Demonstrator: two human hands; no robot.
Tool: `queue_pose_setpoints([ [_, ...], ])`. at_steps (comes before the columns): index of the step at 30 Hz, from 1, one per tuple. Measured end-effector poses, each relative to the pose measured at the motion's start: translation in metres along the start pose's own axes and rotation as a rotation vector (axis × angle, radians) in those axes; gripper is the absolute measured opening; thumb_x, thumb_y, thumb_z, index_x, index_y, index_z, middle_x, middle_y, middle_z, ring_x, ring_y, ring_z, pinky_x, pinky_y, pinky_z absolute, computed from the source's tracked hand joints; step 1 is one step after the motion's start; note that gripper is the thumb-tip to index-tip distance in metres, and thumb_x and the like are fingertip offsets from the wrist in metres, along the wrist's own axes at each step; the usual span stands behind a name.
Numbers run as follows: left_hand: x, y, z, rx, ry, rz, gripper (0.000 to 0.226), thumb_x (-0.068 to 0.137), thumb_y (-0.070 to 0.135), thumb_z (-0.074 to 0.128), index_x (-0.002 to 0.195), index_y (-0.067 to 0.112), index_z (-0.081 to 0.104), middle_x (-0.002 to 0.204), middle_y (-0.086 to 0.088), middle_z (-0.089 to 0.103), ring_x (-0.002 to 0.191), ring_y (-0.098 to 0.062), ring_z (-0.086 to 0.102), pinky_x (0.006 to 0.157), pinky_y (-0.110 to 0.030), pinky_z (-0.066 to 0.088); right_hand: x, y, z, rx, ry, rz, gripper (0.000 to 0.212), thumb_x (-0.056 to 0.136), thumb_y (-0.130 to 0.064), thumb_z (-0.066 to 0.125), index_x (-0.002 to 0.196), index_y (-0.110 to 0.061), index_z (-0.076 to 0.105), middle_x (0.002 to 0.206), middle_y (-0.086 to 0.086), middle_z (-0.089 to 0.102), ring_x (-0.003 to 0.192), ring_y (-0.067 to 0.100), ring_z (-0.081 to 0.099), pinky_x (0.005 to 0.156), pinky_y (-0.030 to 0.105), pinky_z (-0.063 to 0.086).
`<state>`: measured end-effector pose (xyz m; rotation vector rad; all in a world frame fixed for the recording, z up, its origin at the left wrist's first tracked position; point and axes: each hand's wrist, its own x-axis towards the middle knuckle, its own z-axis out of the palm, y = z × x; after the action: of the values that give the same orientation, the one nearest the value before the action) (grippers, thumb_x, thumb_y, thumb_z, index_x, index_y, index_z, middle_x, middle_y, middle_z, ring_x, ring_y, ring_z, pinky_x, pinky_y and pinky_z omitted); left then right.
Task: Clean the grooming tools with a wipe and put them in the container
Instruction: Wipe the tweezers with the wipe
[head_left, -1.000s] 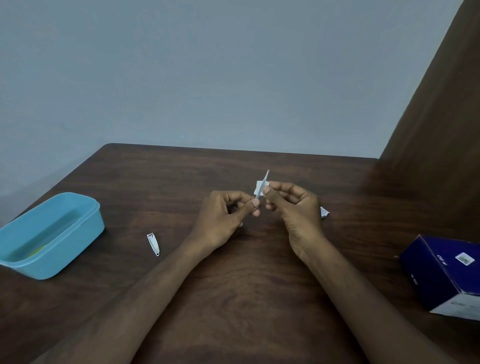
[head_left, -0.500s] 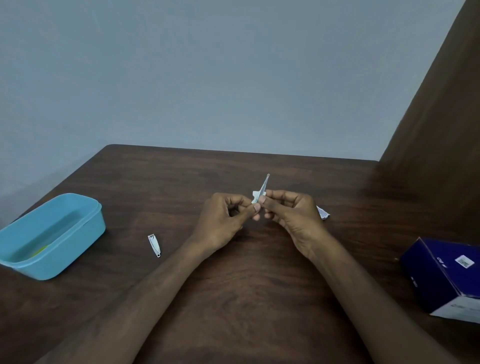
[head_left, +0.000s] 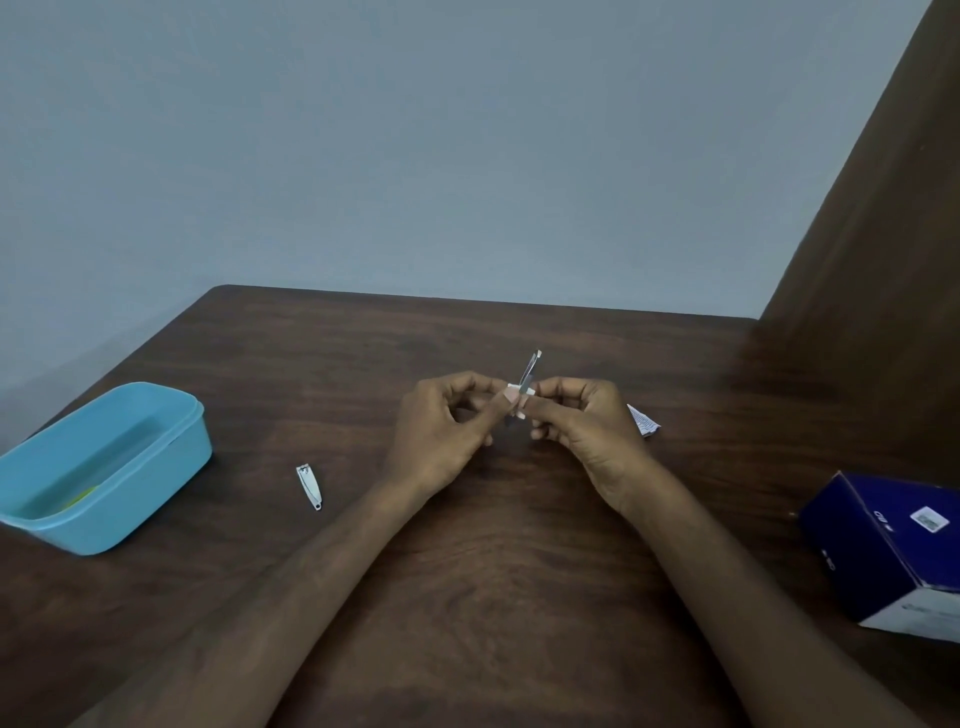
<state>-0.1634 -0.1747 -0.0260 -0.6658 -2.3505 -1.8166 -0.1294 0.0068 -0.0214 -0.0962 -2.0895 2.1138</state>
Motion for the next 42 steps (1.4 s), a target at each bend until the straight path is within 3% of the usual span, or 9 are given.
queue_pose_setpoints([
  [3,0.003,-0.005,-0.001,-0.023,0.04,0.002,0.005,0.094,0.03,0.083,0.092,0.025,0.083,0.077,0.006,0.08,0.056,-0.009,0.067,0.055,-0.024,0.05,-0.002,0.002,0.002,-0.081,0.022,-0.014,0.005,0.087,-0.014,0.085,0.083,-0.015,0.083,0.078,0.012,0.071,0.066,0.014,0.06,0.07,0.031,0.053],
  [12,0.002,-0.006,0.0,0.193,-0.04,-0.058,0.012,0.098,0.038,0.075,0.09,0.029,0.078,0.079,0.015,0.077,0.062,-0.004,0.072,0.062,-0.024,0.056,0.0,0.002,0.005,-0.054,0.115,-0.018,0.008,0.094,-0.015,0.079,0.087,-0.015,0.078,0.075,-0.006,0.073,0.061,0.005,0.059,0.074,0.034,0.053],
  [16,0.001,-0.005,0.002,0.273,-0.071,-0.048,0.011,0.098,0.036,0.074,0.09,0.029,0.077,0.075,0.017,0.076,0.065,0.0,0.072,0.066,-0.027,0.058,0.0,0.001,0.003,-0.019,0.123,-0.043,0.009,0.098,-0.012,0.074,0.089,-0.014,0.075,0.08,-0.006,0.076,0.075,0.005,0.065,0.076,0.03,0.056],
  [19,0.003,-0.006,0.001,0.18,-0.022,-0.058,0.01,0.099,0.036,0.074,0.093,0.028,0.076,0.077,0.014,0.074,0.059,-0.006,0.072,0.059,-0.025,0.054,-0.002,-0.001,0.0,0.024,0.111,-0.039,0.005,0.098,-0.011,0.073,0.094,-0.01,0.074,0.099,0.007,0.081,0.09,0.015,0.072,0.078,0.03,0.059],
  [26,0.003,-0.001,0.0,-0.063,0.185,-0.113,0.009,0.096,0.016,0.077,0.091,0.01,0.074,0.083,-0.001,0.076,0.054,-0.013,0.07,0.05,-0.029,0.055,-0.003,0.002,0.006,-0.046,0.135,-0.125,0.008,0.099,-0.005,0.072,0.101,-0.011,0.077,0.082,0.004,0.078,0.073,0.013,0.069,0.069,0.024,0.059],
  [31,0.005,-0.003,-0.002,-0.108,0.217,-0.086,0.009,0.093,0.019,0.082,0.1,0.016,0.077,0.082,0.002,0.078,0.059,-0.011,0.072,0.059,-0.028,0.057,-0.006,0.005,0.012,-0.1,0.076,-0.18,0.011,0.098,-0.006,0.073,0.105,-0.012,0.079,0.084,0.003,0.079,0.074,0.013,0.071,0.072,0.024,0.06],
  [37,0.009,-0.005,-0.005,-0.176,0.248,-0.058,0.008,0.092,0.028,0.084,0.099,0.024,0.083,0.092,0.001,0.082,0.083,-0.031,0.077,0.079,-0.054,0.064,-0.006,0.007,0.015,-0.123,0.055,-0.171,0.009,0.097,-0.005,0.075,0.099,-0.012,0.079,0.083,0.003,0.078,0.074,0.014,0.072,0.073,0.028,0.061],
  [39,0.009,-0.004,-0.005,-0.227,0.243,-0.07,0.008,0.093,0.024,0.084,0.1,0.022,0.084,0.093,-0.001,0.082,0.083,-0.022,0.075,0.082,-0.051,0.062,-0.006,0.008,0.016,-0.135,0.045,-0.163,0.008,0.096,-0.005,0.076,0.098,-0.011,0.08,0.082,0.004,0.078,0.074,0.015,0.073,0.073,0.029,0.061],
  [42,0.008,-0.002,-0.005,-0.267,0.236,-0.072,0.008,0.095,0.021,0.082,0.103,0.02,0.084,0.094,-0.003,0.083,0.077,-0.014,0.067,0.074,-0.039,0.057,-0.007,0.006,0.015,-0.128,0.061,-0.177,0.007,0.094,-0.007,0.079,0.1,-0.01,0.08,0.083,0.006,0.079,0.074,0.016,0.074,0.072,0.03,0.062],
])
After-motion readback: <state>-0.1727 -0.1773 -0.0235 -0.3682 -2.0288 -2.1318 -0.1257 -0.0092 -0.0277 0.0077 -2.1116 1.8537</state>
